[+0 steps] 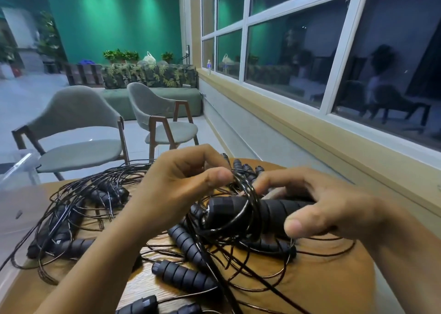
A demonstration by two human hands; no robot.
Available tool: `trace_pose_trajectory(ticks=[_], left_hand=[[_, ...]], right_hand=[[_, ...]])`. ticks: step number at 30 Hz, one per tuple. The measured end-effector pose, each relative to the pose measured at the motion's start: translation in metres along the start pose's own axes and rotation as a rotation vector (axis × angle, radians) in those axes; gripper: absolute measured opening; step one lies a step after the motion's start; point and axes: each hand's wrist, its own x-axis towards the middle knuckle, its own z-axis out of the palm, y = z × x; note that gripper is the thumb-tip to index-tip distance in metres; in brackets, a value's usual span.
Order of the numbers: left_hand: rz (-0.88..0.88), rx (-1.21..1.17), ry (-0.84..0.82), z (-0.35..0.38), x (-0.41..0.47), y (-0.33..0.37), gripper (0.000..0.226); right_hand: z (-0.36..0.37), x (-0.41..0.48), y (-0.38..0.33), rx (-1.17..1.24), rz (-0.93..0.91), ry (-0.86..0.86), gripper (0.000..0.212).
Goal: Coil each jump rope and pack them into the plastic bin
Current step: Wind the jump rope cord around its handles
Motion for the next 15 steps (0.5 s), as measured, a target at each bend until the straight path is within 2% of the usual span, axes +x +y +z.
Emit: trace_pose_trajectory(ticks=[3, 5, 8, 12, 15], left_hand=[[-0.049, 0.079, -0.037, 0.01, 0.001, -0.001, 0.018], [-0.144, 0.151, 0.012, 0.016, 0.0, -0.006, 0.023], [-0.188, 0.183, 0.032, 0.023, 0.0, -0.012, 0.034], [-0.096, 0.206, 0.006, 0.027, 0.003, -0.019, 0.015], [-0.069, 0.275, -0.008, 0.029, 0.004, -0.025, 0.013]], right_hand=[[0.001, 0.01, 0.007, 0.188, -0.044, -0.088, 0.091], [0.003, 0.015, 0.009, 0.31, -0.097, -0.08, 0.1], [0.006, 0.018, 0.009, 0.406, -0.201, 0.033, 0.089], [0.009, 0.024, 0.01, 0.392, -0.301, 0.226, 0.068], [0.012, 0.028, 0.012, 0.397, -0.326, 0.408, 0.05]])
